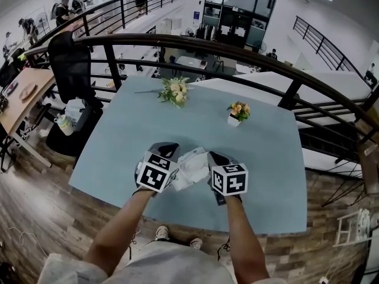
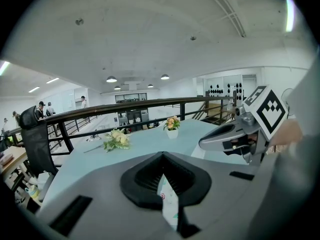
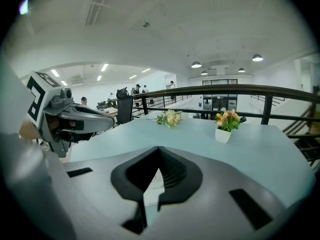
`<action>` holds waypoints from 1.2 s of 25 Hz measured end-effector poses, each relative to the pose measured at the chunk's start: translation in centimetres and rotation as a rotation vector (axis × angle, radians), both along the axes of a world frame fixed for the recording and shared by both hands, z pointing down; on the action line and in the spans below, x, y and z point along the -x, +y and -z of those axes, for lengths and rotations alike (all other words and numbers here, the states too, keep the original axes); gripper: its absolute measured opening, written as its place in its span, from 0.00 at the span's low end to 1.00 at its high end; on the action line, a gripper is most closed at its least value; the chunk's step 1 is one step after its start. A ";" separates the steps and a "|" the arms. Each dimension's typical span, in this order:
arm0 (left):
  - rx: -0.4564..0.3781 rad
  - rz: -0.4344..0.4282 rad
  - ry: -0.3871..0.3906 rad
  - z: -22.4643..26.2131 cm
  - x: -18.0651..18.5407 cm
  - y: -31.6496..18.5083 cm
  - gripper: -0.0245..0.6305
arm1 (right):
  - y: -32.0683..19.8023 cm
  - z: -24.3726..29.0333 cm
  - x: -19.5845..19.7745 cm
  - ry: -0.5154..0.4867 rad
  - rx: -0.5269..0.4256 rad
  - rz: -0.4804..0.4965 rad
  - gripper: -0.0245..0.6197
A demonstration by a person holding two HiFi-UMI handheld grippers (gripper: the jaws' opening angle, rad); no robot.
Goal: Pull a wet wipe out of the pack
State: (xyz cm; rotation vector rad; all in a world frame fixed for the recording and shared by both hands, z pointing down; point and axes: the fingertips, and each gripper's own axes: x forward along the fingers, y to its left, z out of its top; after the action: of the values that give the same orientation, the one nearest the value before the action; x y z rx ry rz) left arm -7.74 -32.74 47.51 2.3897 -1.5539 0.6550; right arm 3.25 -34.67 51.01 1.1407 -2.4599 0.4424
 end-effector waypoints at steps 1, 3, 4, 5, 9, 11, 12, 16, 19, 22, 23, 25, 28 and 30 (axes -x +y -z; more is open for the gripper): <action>0.000 -0.001 0.000 0.0 -0.2 -0.1 0.03 | 0.0 0.1 -0.2 -0.001 -0.002 -0.003 0.04; -0.001 -0.004 -0.001 0.1 -0.5 -0.2 0.03 | -0.2 0.3 -0.7 -0.005 -0.009 -0.010 0.04; -0.002 -0.005 -0.002 0.1 -0.7 -0.3 0.03 | -0.3 0.5 -0.9 -0.009 -0.012 -0.013 0.04; -0.002 -0.007 -0.003 0.1 -0.8 -0.4 0.03 | -0.4 0.6 -0.9 -0.011 -0.015 -0.014 0.04; -0.005 -0.014 -0.003 0.1 -1.2 -0.8 0.03 | -0.5 1.1 -0.9 -0.013 -0.026 -0.013 0.04; -0.008 -0.020 -0.003 0.3 -1.5 -0.9 0.03 | -0.6 1.6 -1.2 -0.018 -0.035 -0.019 0.04; -0.010 -0.021 -0.003 0.5 -1.6 -1.0 0.03 | -0.7 1.8 -1.3 -0.022 -0.042 -0.024 0.04; -0.017 -0.025 -0.001 0.8 -2.0 -1.3 0.03 | -1.3 3.4 -2.3 -0.044 -0.083 -0.055 0.04; -0.026 -0.030 0.003 1.0 -2.3 -1.4 0.03 | -1.7 4.6 -3.1 -0.046 -0.110 -0.072 0.04; -0.030 -0.038 0.005 1.2 -2.7 -1.6 0.03 | -2.0 5.5 -4.0 -0.054 -0.128 -0.094 0.04; -0.033 -0.041 0.005 1.3 -2.8 -1.7 0.03 | -2.1 5.7 -4.2 -0.057 -0.133 -0.100 0.04; -0.038 -0.046 0.007 1.6 -3.1 -1.9 0.03 | -2.2 6.2 -4.6 -0.062 -0.142 -0.110 0.04; -0.046 -0.054 0.010 2.1 -3.6 -2.1 0.03 | -2.3 6.8 -5.2 -0.062 -0.157 -0.129 0.04; -0.054 -0.058 0.012 2.5 -3.8 -2.2 0.03 | -2.3 7.3 -5.7 -0.063 -0.168 -0.145 0.04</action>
State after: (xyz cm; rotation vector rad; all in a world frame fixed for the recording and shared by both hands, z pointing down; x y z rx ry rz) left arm -3.93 -34.94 45.06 2.4819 -1.5220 0.6158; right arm 8.98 -36.96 43.74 1.4001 -2.5172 0.3223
